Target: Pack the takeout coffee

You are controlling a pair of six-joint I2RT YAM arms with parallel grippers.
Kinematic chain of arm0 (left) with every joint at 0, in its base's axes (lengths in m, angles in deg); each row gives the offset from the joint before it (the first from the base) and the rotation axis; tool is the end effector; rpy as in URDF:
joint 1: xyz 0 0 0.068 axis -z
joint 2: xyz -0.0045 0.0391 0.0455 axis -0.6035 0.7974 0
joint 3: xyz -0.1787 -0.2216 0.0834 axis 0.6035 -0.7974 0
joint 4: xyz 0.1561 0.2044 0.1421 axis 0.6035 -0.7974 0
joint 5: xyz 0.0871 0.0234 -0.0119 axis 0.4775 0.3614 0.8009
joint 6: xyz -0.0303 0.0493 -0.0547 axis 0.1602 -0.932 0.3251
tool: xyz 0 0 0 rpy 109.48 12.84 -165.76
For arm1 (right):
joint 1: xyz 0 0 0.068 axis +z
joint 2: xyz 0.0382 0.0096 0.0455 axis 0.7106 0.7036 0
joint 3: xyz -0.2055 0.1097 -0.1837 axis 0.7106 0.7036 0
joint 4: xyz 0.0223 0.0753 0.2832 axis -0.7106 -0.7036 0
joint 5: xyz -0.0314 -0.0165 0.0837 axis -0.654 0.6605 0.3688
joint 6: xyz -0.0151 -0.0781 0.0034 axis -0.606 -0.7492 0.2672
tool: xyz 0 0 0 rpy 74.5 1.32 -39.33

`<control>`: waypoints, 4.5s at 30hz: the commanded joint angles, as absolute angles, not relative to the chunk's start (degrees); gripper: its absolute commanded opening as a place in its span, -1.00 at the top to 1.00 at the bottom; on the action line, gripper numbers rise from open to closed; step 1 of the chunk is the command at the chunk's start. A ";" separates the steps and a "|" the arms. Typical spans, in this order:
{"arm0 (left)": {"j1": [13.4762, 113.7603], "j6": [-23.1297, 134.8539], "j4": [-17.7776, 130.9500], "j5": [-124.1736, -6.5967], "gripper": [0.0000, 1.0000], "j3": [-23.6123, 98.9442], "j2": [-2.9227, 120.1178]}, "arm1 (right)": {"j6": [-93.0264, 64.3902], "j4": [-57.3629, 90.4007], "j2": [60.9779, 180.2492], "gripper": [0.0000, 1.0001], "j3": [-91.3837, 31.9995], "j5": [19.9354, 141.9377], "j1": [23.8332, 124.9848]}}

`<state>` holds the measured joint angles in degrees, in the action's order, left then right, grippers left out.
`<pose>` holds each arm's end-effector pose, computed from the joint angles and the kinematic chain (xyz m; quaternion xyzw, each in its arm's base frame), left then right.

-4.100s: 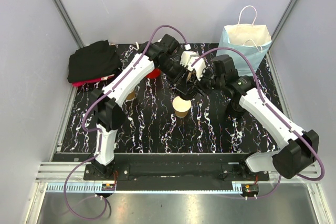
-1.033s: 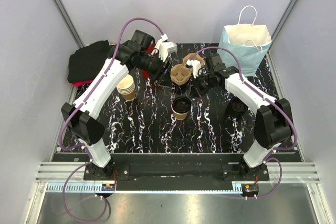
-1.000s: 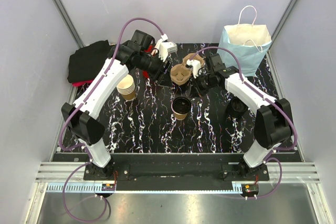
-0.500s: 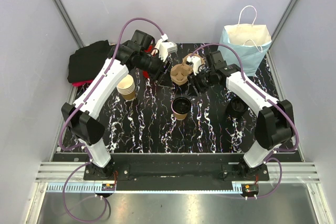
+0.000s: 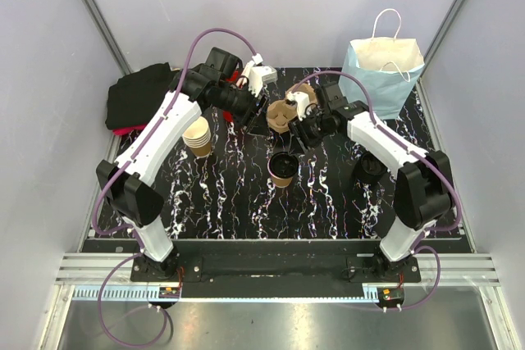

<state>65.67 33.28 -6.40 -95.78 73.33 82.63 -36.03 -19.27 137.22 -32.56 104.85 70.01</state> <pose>0.3419 -0.2349 0.3971 0.4025 0.8048 -0.3561 0.2521 0.3638 0.2070 0.2552 -0.3873 0.8375 0.2831 0.2615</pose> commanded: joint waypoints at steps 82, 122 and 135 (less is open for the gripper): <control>65.60 32.94 -3.88 -98.78 -0.08 72.11 80.58 | -41.44 -22.87 139.90 0.20 -32.90 91.23 76.75; 67.26 -3.78 2.72 -84.30 -0.42 66.22 65.46 | -39.24 -37.72 135.15 0.85 -53.46 98.33 76.92; 70.69 -22.41 -0.45 -87.36 -0.91 62.97 63.79 | -39.77 -49.94 144.47 0.86 -70.58 109.67 76.31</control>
<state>69.24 -14.26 -0.48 -85.81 63.47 64.77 -39.37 -43.88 141.94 -63.57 103.67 76.31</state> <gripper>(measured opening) 0.938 0.151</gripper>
